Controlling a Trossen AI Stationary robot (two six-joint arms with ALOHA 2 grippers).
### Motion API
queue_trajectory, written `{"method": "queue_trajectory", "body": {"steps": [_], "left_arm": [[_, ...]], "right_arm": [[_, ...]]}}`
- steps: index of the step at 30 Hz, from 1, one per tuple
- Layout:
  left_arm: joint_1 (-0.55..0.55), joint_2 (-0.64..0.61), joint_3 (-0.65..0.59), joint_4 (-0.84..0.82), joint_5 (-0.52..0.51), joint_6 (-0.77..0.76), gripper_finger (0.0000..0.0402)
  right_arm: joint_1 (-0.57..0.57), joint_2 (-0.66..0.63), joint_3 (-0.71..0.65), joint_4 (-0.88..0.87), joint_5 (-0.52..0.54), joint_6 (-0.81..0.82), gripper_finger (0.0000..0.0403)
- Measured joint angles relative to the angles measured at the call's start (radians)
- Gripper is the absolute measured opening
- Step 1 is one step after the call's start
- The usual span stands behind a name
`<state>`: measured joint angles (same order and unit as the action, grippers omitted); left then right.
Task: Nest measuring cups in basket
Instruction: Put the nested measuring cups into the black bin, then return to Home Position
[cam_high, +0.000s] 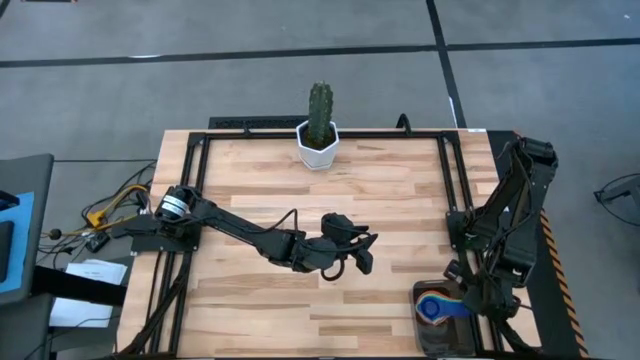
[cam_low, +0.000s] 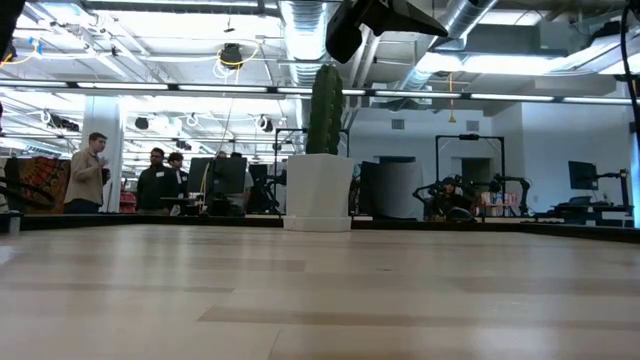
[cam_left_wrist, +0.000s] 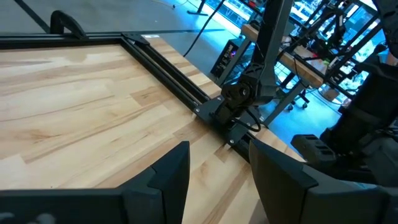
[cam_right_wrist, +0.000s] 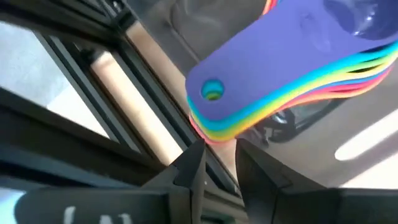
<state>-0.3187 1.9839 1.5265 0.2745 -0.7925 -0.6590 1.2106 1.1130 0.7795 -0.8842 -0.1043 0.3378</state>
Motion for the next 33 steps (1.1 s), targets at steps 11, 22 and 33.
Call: {"method": "queue_trajectory", "body": {"steps": [11,22,33], "left_arm": [[0.005,0.0,0.0,0.0,0.02,-0.011,0.0155],[0.065,-0.026,-0.001,-0.004,0.177,0.024,0.0155],[0.133,-0.243,-0.001,-0.191,0.304,0.329,0.0155]], "right_arm": [[-0.002,-0.002,0.056,-0.14,-0.006,-0.006,0.0088],[-0.143,-0.153,0.15,-0.114,0.078,0.062,0.0009],[-0.587,-0.371,0.162,0.217,0.237,0.069,0.0015]]}}
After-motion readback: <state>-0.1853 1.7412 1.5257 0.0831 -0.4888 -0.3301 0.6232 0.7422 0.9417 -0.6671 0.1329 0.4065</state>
